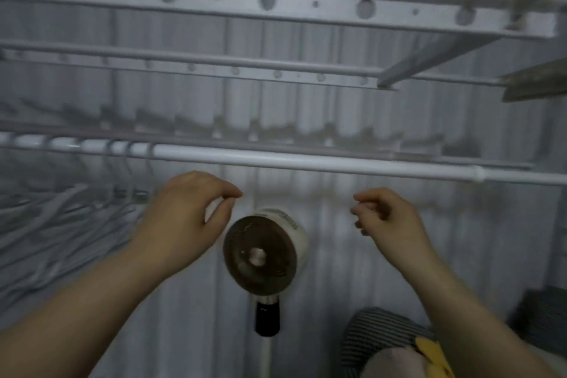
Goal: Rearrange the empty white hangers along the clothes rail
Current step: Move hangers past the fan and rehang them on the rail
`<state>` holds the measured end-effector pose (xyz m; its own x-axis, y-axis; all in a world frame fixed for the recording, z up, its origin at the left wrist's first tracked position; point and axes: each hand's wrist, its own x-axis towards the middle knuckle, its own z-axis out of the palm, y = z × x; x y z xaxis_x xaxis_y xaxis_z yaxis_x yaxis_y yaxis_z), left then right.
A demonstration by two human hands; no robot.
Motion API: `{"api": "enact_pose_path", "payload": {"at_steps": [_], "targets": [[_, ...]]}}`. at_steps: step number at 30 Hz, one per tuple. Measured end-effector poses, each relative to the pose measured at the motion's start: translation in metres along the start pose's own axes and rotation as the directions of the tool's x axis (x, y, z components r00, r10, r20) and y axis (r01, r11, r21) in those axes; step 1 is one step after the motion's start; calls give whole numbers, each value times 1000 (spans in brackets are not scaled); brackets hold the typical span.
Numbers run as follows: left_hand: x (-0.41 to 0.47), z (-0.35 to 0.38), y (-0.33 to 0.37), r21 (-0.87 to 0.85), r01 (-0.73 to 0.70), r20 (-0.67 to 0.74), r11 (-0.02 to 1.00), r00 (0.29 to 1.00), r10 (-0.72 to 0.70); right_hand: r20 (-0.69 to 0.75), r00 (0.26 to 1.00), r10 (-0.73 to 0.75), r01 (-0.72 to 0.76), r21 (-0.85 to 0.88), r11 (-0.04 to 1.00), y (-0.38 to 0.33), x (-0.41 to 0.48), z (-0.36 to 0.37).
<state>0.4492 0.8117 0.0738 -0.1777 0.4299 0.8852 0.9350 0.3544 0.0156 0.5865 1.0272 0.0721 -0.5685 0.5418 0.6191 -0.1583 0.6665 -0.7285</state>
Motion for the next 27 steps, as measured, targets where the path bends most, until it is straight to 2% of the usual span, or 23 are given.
{"api": "enact_pose_path", "payload": {"at_steps": [4, 7, 12, 17, 23, 25, 27], "targets": [[-36, -63, -58, 76, 72, 11, 995, 997, -73, 157, 986, 53, -65, 71, 995, -30, -25, 102], [-50, -101, -103, 84, 177, -13, 981, 984, -177, 232, 970, 66, -92, 104, 990, -60, -44, 168], [-48, -114, -156, 157, 227, 55, 961, 970, -238, 321, 928, 190, -267, 214, 940, -96, -55, 238], [-32, -99, -186, 245, 74, 173, 967, 978, -119, 383, 876, 295, -405, 250, 879, -103, -59, 268], [3, -55, -171, 181, -9, 270, 983, 962, -41, 347, 870, 350, -382, 28, 924, -84, -55, 275], [9, -43, -168, 195, -20, 304, 981, 952, -41, 289, 882, 372, -383, -19, 923, -79, -54, 264], [12, -35, -171, 217, -6, 308, 976, 949, -63, 202, 918, 340, -321, -123, 939, -66, -55, 250]]}}
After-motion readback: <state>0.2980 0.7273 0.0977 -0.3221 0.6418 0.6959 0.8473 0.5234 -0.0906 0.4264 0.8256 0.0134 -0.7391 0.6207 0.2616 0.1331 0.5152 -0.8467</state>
